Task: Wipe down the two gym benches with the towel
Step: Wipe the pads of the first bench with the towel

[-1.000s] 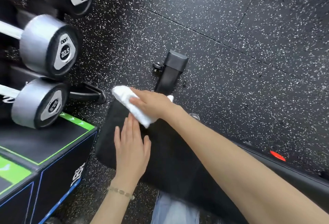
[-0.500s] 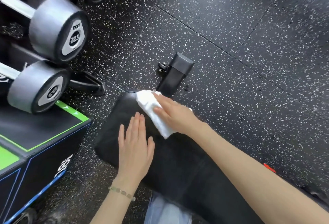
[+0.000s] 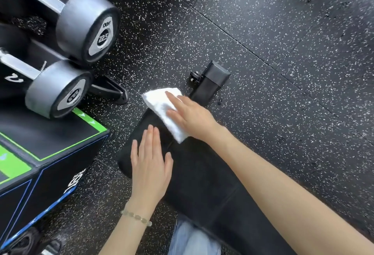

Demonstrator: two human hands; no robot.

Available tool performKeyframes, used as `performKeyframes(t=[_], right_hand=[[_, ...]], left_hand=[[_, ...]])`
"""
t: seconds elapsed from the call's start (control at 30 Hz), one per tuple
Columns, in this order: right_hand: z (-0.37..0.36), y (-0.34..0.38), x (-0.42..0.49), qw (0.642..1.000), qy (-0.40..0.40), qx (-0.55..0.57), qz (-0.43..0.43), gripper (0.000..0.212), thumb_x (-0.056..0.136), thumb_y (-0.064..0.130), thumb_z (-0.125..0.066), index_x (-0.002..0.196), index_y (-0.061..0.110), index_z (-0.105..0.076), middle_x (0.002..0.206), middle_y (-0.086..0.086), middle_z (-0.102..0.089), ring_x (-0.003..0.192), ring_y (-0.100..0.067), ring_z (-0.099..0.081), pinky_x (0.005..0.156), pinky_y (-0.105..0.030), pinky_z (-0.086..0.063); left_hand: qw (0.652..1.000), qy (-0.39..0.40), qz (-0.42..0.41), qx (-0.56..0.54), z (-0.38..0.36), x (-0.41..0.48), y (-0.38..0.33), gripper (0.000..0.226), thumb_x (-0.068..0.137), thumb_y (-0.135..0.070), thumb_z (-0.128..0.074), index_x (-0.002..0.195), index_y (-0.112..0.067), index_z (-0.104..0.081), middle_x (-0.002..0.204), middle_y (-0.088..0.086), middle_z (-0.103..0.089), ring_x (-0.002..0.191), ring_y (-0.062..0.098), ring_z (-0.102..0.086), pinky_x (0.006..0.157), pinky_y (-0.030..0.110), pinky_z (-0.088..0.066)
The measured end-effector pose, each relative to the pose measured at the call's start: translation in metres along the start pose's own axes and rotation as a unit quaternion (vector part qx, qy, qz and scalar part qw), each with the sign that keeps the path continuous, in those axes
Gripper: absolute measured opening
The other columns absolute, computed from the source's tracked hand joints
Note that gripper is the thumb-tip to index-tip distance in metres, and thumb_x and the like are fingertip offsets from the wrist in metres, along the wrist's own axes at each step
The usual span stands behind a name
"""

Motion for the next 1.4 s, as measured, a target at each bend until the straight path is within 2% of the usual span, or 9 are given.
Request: performKeyframes(t=[0.17,0.3,0.43,0.57,0.7,0.8,0.97,1.13,1.4], right_hand=[[0.002,-0.039,-0.082,0.998,-0.028,-0.052,-0.036,0.059,0.098,0.051,-0.028,0.151,0.027,-0.014,0.148,-0.002,-0.035,0.121,-0.031,-0.048,0.086,-0.044,-0.048],[-0.004,-0.070,-0.133,0.994,-0.049,-0.073,-0.059,0.068,0.095,0.061,-0.008,0.147,0.022,-0.028,0.141,-0.004,-0.047,0.114,-0.029,-0.056,0.071,-0.043,-0.054],[-0.008,-0.098,-0.179,0.990,-0.041,-0.098,-0.096,0.066,0.097,0.057,-0.007,0.144,0.020,-0.035,0.138,-0.002,-0.051,0.109,-0.025,-0.060,0.067,-0.034,-0.052],[-0.012,-0.124,-0.220,0.990,-0.038,-0.079,-0.112,0.066,0.098,0.056,-0.005,0.144,0.020,-0.034,0.138,-0.002,-0.050,0.112,-0.026,-0.058,0.069,-0.038,-0.053],[-0.010,-0.124,-0.219,0.985,-0.069,-0.060,-0.150,0.061,0.094,0.052,-0.016,0.143,0.022,-0.038,0.135,-0.002,-0.053,0.110,-0.032,-0.058,0.073,-0.042,-0.050],[-0.006,-0.101,-0.183,0.982,-0.109,-0.037,-0.149,0.061,0.089,0.049,-0.024,0.136,0.019,-0.048,0.122,-0.008,-0.061,0.096,-0.037,-0.063,0.069,-0.048,-0.050],[-0.010,-0.089,-0.155,0.982,-0.089,-0.045,-0.159,0.062,0.090,0.057,-0.017,0.144,0.031,-0.033,0.130,-0.004,-0.054,0.108,-0.035,-0.055,0.081,-0.045,-0.041],[-0.016,-0.123,-0.218,0.975,-0.145,-0.076,-0.149,0.054,0.091,0.053,-0.029,0.135,0.029,-0.049,0.107,-0.002,-0.064,0.089,-0.026,-0.063,0.063,-0.037,-0.045],[-0.034,-0.200,-0.348,0.966,-0.194,-0.090,-0.145,0.044,0.093,0.038,-0.035,0.135,0.025,-0.037,0.118,-0.009,-0.060,0.099,-0.030,-0.060,0.072,-0.043,-0.047]], left_hand=[[1.000,0.000,-0.029,-0.003,0.000,0.007,-0.022,0.064,0.092,-0.034,-0.028,0.147,-0.002,-0.022,0.155,0.012,-0.020,0.143,0.024,-0.019,0.116,0.046,-0.014],[0.997,0.005,-0.073,-0.001,-0.003,0.003,-0.047,0.063,0.092,-0.033,-0.030,0.146,-0.001,-0.025,0.154,0.013,-0.023,0.142,0.025,-0.021,0.115,0.047,-0.015],[0.993,0.018,-0.115,0.012,-0.011,-0.006,-0.072,0.063,0.092,-0.033,-0.030,0.146,-0.001,-0.026,0.152,0.014,-0.028,0.142,0.025,-0.023,0.115,0.047,-0.016],[0.988,0.038,-0.147,0.032,-0.021,-0.016,-0.096,0.063,0.093,-0.033,-0.029,0.147,-0.002,-0.024,0.153,0.013,-0.025,0.142,0.025,-0.022,0.115,0.048,-0.015],[0.984,0.038,-0.167,0.047,-0.023,-0.019,-0.111,0.062,0.093,-0.034,-0.029,0.146,-0.002,-0.026,0.152,0.013,-0.028,0.142,0.026,-0.024,0.115,0.047,-0.014],[0.985,0.023,-0.163,0.055,-0.020,-0.016,-0.112,0.062,0.092,-0.033,-0.032,0.145,-0.001,-0.027,0.152,0.014,-0.029,0.141,0.026,-0.024,0.115,0.045,-0.012],[0.983,0.011,-0.166,0.072,-0.017,-0.020,-0.114,0.063,0.089,-0.032,-0.035,0.144,0.000,-0.029,0.149,0.016,-0.032,0.140,0.029,-0.026,0.114,0.048,-0.014],[0.974,0.029,-0.202,0.099,-0.028,-0.035,-0.141,0.063,0.090,-0.034,-0.030,0.142,0.001,-0.032,0.148,0.017,-0.033,0.139,0.029,-0.026,0.113,0.048,-0.015],[0.957,0.035,-0.268,0.109,-0.053,-0.074,-0.221,0.062,0.090,-0.034,-0.030,0.141,0.001,-0.035,0.149,0.017,-0.032,0.140,0.027,-0.027,0.114,0.047,-0.015]])
Point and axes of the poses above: each hand's wrist, its own x-axis towards the middle knuckle, its own z-axis out of the back of the hand, y = z × x, the point moved 7 cm from there along x, towards the middle knuckle
